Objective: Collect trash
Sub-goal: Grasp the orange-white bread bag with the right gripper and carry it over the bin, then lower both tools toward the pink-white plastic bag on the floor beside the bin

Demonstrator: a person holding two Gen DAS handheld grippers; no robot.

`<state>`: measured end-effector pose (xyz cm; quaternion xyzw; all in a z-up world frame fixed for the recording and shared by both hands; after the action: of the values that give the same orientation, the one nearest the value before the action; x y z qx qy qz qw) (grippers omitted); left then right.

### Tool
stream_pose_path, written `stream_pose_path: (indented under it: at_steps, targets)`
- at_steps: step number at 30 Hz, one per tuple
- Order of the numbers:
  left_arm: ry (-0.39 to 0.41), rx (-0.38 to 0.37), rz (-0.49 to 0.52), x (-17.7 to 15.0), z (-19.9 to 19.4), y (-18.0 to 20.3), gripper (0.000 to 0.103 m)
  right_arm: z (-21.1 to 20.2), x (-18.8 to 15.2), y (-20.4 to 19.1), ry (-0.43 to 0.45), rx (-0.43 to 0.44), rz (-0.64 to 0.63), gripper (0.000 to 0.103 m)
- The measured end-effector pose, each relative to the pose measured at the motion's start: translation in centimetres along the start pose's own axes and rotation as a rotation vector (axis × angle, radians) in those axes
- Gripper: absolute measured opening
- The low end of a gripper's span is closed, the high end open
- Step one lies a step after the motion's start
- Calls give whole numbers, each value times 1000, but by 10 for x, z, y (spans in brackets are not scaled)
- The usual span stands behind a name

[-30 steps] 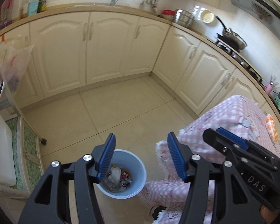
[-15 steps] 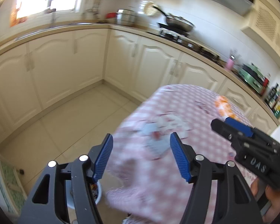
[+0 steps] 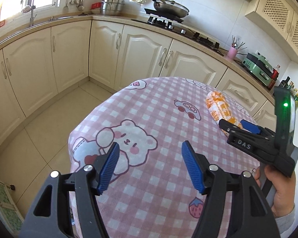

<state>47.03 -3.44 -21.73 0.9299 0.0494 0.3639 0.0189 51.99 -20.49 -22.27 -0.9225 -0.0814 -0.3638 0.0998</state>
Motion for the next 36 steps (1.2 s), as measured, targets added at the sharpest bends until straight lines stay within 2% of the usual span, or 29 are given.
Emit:
stream_pose_path:
  at_steps: [1,2,5,8,11,12,17,20,24,28,32,36]
  targets:
    - [-3,1,-3,-1,2,-2,64,5,-1,4,-12,3,3,71]
    - [-4,1,-4,-1,3,-3,64,10,-3,7,-25,10,6,51]
    - [-4,3,-16,-5,2,-13,64,9,-5,4,-27,0,-5,38]
    - [15,22,-18,-13,-7,-31,64,-13,-8,-28,5,43,-54,36]
    - [35,67,-40,-24,-21,-63,64,-37,-15,-83,37,149,-110,36]
    - [41,78,-49,-29,-27,-75,64,-46,-23,-109,44,209,-126,36]
    - [42,162,-173,-76,-54,-162,64,-66,-64,-219,25,439,-180,36]
    - [34,203,-265,-109,-62,-212,65,-68,-94,-284,7,515,-247,36]
    - [6,287,-365,-157,-60,-272,66,-47,-135,-341,-42,531,-322,36]
    - [-39,353,-459,-209,-35,-310,72,2,-176,-363,-120,480,-380,36]
    - [-143,382,-492,-266,17,-321,72,67,-233,-360,-239,404,-385,36]
    - [-265,381,-488,-319,75,-309,72,133,-287,-324,-367,296,-309,36]
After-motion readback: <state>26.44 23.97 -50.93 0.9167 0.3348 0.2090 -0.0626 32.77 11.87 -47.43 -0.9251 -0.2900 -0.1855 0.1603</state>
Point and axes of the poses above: each gripper's, at about its wrist camera, not at the fingertips, and z roughly the way its jaws point, y to its right, x to its top, the point moved 9 cm from there along z, roughly the way its jaws point, and after that the axes turned 14 degrees about x, right-handed, at the moved point
